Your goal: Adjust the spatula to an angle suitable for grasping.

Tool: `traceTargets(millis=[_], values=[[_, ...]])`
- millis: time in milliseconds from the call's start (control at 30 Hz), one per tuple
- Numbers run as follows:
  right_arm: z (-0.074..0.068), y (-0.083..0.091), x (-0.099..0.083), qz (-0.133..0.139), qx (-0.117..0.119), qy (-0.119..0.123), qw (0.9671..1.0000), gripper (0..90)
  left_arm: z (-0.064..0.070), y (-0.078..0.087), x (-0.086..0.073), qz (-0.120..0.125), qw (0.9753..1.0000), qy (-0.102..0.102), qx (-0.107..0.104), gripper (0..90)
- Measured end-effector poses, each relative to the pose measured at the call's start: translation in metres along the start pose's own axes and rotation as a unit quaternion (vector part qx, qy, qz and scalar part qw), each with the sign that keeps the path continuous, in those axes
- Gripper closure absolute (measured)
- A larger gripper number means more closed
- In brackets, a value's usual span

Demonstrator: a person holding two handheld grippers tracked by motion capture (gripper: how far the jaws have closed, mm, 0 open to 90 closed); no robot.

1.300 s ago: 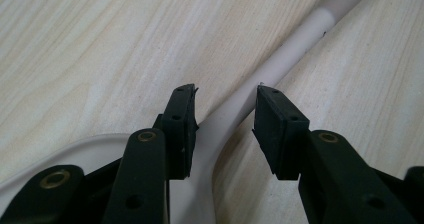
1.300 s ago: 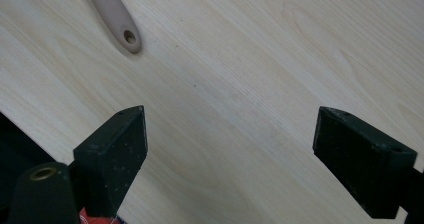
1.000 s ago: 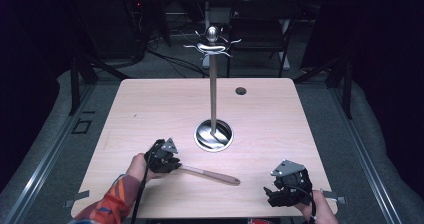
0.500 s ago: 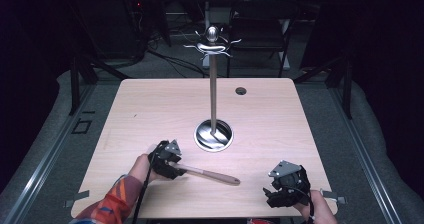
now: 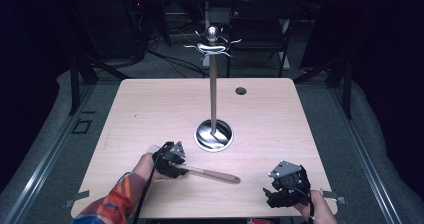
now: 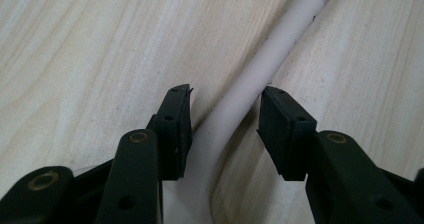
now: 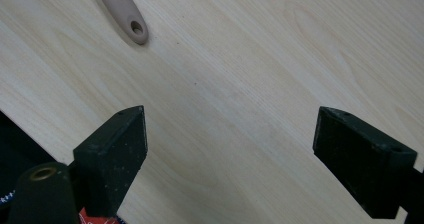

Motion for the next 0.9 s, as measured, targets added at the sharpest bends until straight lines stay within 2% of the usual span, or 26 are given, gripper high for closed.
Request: traceTargets(millis=[167, 300, 400, 500, 700, 833, 900], values=[[0.000, 0.000, 0.000, 0.000, 0.000, 0.001, 1.0000, 13.5, 0.002, 0.004, -0.002, -0.023, 0.9995, -0.023, 0.002, 64.6], [0.000, -0.001, 0.000, -0.004, -0.001, 0.004, 1.0000, 13.5, 0.006, 0.006, -0.002, -0.034, 0.9986, -0.038, 0.011, 66.4], [-0.001, 0.000, 0.000, -0.003, -0.010, 0.004, 0.9999, 13.5, 0.006, 0.007, -0.004, -0.037, 0.9985, -0.039, 0.012, 67.5], [0.000, 0.001, -0.001, 0.004, -0.016, -0.005, 0.9999, 13.5, 0.007, 0.008, -0.006, -0.040, 0.9985, -0.033, 0.016, 69.1], [-0.001, 0.001, 0.000, -0.002, -0.014, 0.003, 0.9999, 13.5, 0.007, 0.012, -0.011, -0.044, 0.9984, -0.016, 0.032, 72.8], [-0.002, 0.000, 0.000, -0.005, -0.011, 0.004, 0.9999, 13.6, 0.007, 0.014, -0.014, -0.053, 0.9976, 0.010, 0.043, 74.8], [-0.002, 0.000, 0.000, -0.005, -0.011, 0.005, 0.9999, 13.6, 0.007, 0.015, -0.015, -0.056, 0.9974, 0.012, 0.045, 75.3]])
Point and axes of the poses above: each handheld gripper's, and its own axes: y roughly backward along the jaws, x roughly out of its top, z roughly to its right, the point moved 1 cm from there along -y, roughly forward along the jaws, and after that the axes turned 2 degrees about y, right-handed, at the moved point
